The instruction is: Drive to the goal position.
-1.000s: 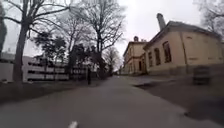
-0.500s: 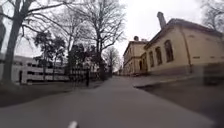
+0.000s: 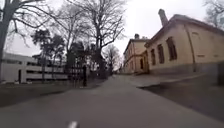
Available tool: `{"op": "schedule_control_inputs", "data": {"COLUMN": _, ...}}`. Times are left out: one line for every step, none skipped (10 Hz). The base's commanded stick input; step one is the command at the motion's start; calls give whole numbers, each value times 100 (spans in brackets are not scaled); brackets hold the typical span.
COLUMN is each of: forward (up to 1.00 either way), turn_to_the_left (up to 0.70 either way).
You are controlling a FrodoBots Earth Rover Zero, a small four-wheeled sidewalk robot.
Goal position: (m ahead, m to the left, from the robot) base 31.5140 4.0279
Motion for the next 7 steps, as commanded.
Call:
{"op": "schedule_control_inputs", "data": {"forward": 100, "turn_to_the_left": 1}}
{"op": "schedule_control_inputs", "data": {"forward": 100, "turn_to_the_left": 1}}
{"op": "schedule_control_inputs", "data": {"forward": 100, "turn_to_the_left": 1}}
{"op": "schedule_control_inputs", "data": {"forward": 100, "turn_to_the_left": 1}}
{"op": "schedule_control_inputs", "data": {"forward": 100, "turn_to_the_left": -24}}
{"op": "schedule_control_inputs", "data": {"forward": 100, "turn_to_the_left": -39}}
{"op": "schedule_control_inputs", "data": {"forward": 100, "turn_to_the_left": -39}}
